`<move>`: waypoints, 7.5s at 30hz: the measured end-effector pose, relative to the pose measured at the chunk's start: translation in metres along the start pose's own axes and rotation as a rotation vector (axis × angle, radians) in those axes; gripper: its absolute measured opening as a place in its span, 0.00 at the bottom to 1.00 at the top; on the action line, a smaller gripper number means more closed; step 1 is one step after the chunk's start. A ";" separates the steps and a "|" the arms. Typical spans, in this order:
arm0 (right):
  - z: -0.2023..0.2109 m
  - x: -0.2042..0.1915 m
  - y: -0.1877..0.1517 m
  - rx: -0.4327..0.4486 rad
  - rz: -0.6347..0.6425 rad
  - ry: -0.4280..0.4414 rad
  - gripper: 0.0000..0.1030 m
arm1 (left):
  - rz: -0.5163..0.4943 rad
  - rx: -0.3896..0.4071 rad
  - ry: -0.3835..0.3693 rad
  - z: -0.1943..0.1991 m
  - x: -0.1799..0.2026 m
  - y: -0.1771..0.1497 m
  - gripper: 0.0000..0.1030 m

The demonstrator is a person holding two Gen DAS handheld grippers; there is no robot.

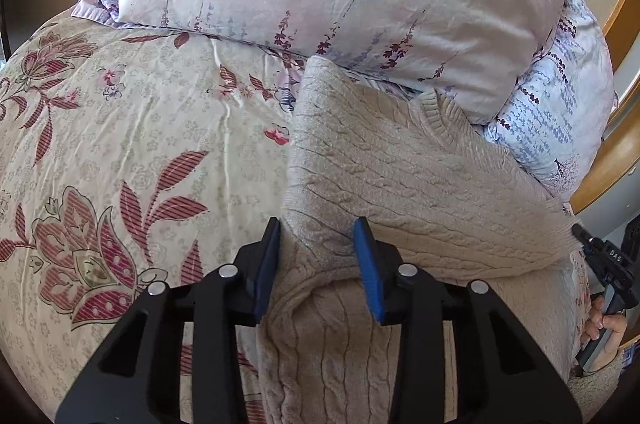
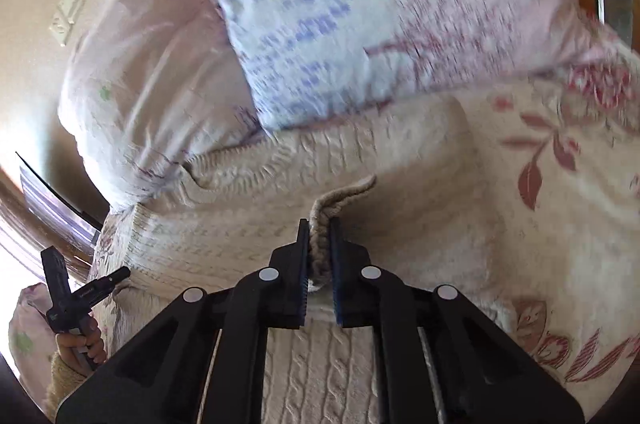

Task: Fold small clothes

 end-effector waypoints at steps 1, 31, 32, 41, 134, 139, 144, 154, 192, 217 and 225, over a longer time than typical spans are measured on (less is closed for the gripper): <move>0.010 -0.009 0.006 0.064 0.046 -0.009 0.09 | 0.003 0.002 -0.002 0.000 -0.001 0.000 0.34; 0.108 0.074 -0.090 -0.107 -0.221 0.122 0.59 | -0.009 -0.062 -0.247 0.085 -0.033 -0.069 0.49; 0.113 0.075 -0.101 -0.117 -0.234 0.131 0.56 | -0.006 -0.072 -0.250 0.088 -0.034 -0.077 0.49; 0.136 0.058 -0.163 -0.174 -0.291 0.265 0.35 | 0.051 -0.124 -0.319 0.112 -0.044 -0.133 0.39; 0.034 0.069 -0.010 -0.023 -0.055 -0.154 0.42 | -0.131 0.122 -0.021 0.028 0.026 0.020 0.42; 0.026 0.063 -0.023 -0.079 -0.019 -0.158 0.26 | -0.124 0.075 0.009 0.017 0.017 0.007 0.41; 0.025 0.056 -0.028 -0.075 0.021 -0.182 0.13 | -0.130 0.074 0.009 0.016 0.017 0.002 0.22; 0.039 0.039 -0.022 -0.012 0.072 -0.205 0.11 | -0.179 0.096 0.013 0.021 0.023 -0.003 0.12; -0.021 -0.018 -0.022 -0.124 0.149 -0.148 0.60 | 0.128 -0.046 -0.184 -0.005 -0.001 0.033 0.65; 0.006 0.036 -0.024 0.171 -0.221 0.355 0.80 | 0.341 -0.130 -0.342 -0.036 0.014 0.044 0.20; 0.021 0.051 -0.021 0.250 -0.271 0.373 0.80 | 0.330 -0.075 -0.438 -0.011 0.064 0.047 0.16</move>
Point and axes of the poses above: each gripper's, at about its wrist camera, not at the fingertips, and z roughly against the way its jaws point, x to its right, y to its top, the point moved 3 cm from there along -z, roughly the way its jaws point, and after that the axes turned 10 degrees about z, right-handed, at the moved point
